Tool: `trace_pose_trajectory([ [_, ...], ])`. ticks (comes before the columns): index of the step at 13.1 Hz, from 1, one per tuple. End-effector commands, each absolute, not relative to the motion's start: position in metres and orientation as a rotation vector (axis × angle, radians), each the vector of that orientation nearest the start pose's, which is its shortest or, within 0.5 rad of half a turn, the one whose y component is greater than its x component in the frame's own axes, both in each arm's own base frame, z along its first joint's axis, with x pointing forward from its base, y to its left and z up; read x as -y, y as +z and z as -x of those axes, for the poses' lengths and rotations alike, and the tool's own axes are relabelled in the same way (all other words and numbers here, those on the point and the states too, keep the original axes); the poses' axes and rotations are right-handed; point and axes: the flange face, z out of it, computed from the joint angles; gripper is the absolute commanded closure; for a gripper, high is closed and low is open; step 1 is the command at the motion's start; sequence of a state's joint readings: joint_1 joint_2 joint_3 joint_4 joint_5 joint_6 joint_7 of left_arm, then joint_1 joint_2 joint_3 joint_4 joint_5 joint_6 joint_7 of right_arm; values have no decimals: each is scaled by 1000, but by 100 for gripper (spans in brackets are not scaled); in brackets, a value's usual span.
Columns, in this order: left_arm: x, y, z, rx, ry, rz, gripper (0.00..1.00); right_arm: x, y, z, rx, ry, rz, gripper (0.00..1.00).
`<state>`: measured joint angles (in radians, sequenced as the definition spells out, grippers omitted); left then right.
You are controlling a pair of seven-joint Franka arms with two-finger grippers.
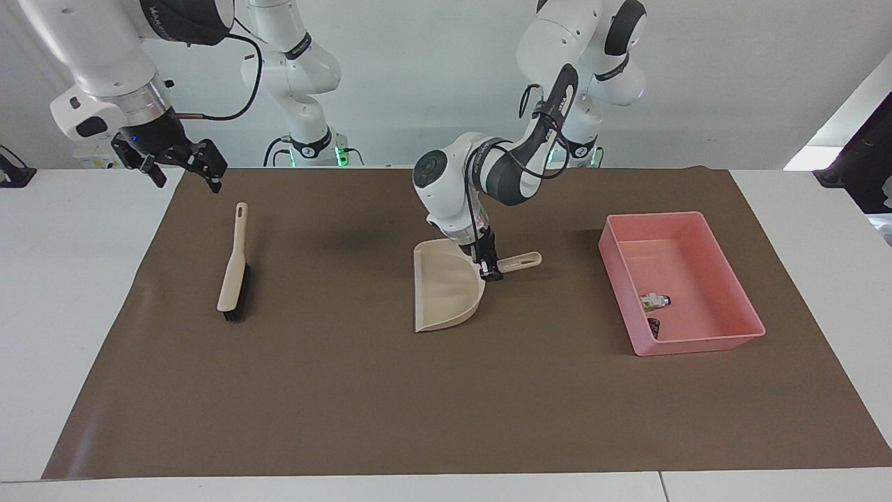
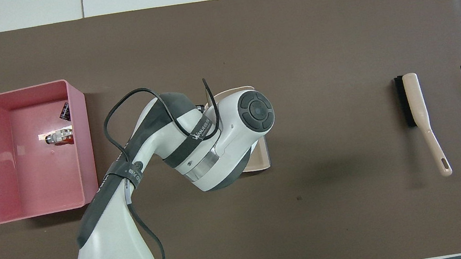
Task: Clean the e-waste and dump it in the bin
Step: 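Move the empty dustpan with the left gripper away from the bin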
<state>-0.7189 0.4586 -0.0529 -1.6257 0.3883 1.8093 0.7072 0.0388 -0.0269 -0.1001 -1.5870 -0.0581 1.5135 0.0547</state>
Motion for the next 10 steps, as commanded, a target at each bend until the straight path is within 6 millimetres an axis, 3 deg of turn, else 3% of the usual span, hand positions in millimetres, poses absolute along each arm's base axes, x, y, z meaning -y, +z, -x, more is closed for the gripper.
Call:
trace_pose_trajectory([
  [1, 425, 346, -486, -1989, 345, 1945, 23, 47, 627, -533, -184, 46, 3181, 0],
  [3, 417, 368, -487, -1934, 295, 2016, 0, 46, 628, -534, -162, 39, 3182, 0],
  [6, 375, 424, -495, -1781, 208, 2174, 0, 43, 629, -539, -124, 2, 3173, 0],
  [8, 353, 437, -492, -1479, 154, 2376, 0, 42, 629, -539, -127, 4, 3171, 0],
  [10, 325, 433, -500, -1173, 213, 2504, 0, 45, 627, -537, -139, 12, 3170, 0],
])
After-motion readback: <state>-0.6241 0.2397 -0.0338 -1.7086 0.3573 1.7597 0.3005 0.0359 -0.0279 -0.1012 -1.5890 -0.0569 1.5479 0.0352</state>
